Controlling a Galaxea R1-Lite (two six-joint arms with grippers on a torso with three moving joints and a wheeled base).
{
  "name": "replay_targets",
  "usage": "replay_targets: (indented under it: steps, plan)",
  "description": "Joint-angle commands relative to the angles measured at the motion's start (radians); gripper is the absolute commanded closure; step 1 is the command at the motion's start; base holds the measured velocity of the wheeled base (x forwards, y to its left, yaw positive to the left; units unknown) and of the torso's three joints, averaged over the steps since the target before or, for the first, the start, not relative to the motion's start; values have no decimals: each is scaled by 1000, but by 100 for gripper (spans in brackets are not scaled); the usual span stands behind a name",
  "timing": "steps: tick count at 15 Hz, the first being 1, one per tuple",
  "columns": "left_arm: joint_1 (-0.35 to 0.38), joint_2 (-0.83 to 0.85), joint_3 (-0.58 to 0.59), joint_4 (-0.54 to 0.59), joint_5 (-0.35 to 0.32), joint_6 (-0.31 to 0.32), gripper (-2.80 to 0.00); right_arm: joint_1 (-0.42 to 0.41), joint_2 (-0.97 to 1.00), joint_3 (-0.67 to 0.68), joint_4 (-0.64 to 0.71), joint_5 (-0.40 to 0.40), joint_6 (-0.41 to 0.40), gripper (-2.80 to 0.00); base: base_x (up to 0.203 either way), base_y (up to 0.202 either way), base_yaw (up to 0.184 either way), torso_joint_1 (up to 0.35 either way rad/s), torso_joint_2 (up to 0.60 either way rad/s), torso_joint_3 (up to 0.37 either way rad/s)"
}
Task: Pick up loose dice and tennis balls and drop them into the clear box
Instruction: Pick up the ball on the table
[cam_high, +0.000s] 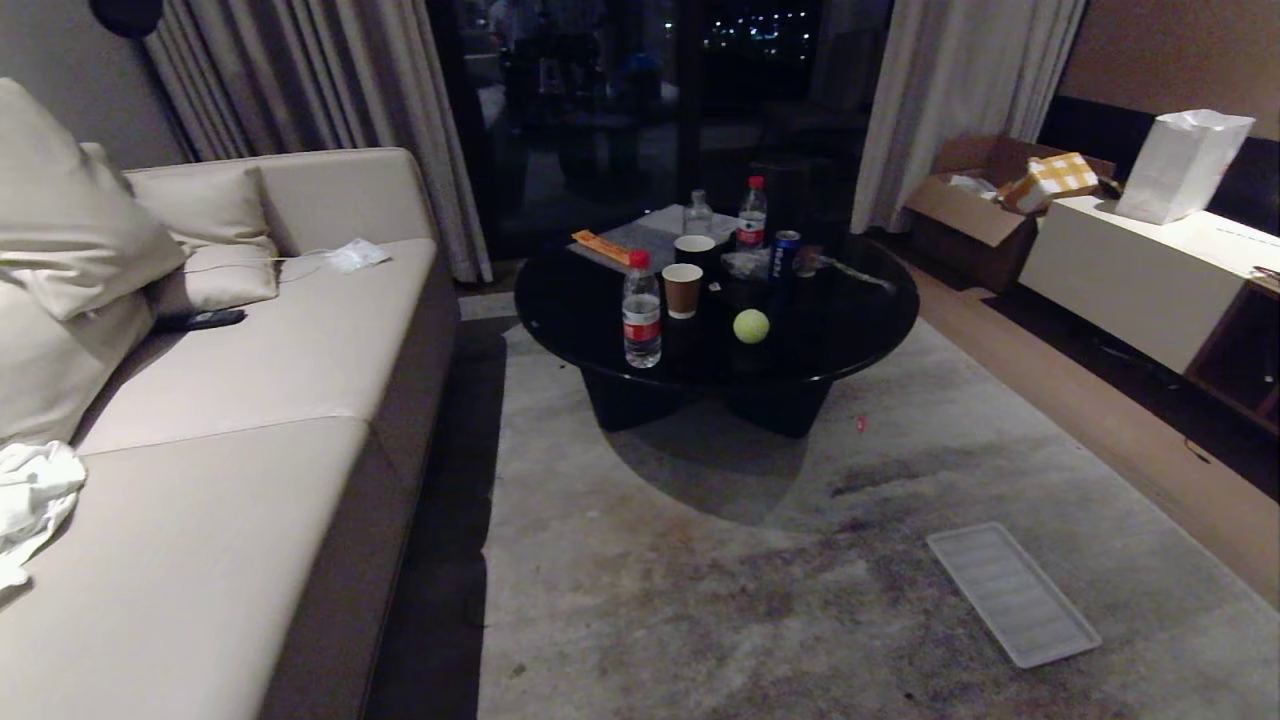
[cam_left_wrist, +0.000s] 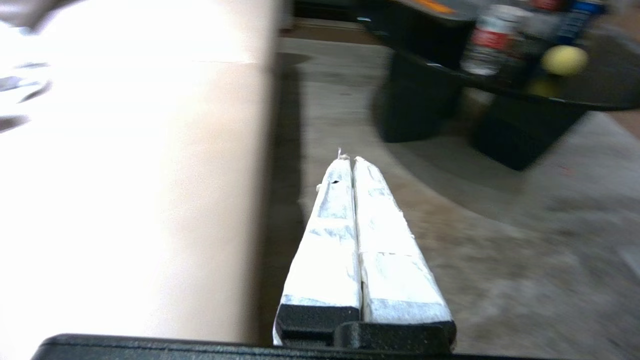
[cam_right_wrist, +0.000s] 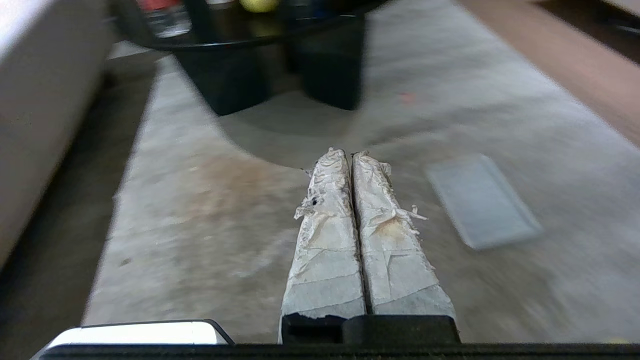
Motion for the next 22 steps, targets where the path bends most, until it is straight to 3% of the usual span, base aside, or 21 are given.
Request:
replay_targets:
  steps: [1, 6, 11, 22]
  plan:
    - [1, 2, 2, 0, 1, -1, 0, 0, 2, 0, 1, 2, 0, 0, -4, -7, 166, 1, -4, 4]
    - [-1, 2, 2, -3, 1, -6, 0, 0, 0, 0, 1, 3, -1, 0, -1, -5, 143, -1, 5, 3]
    - [0, 2, 2, -3, 3, -11, 0, 0, 2, 0, 1, 3, -1, 0, 13, 0, 11, 0, 0, 1]
    - [1, 2, 2, -3, 3, -15, 0, 0, 2, 0, 1, 3, -1, 0, 177, 0, 1, 1, 2, 3]
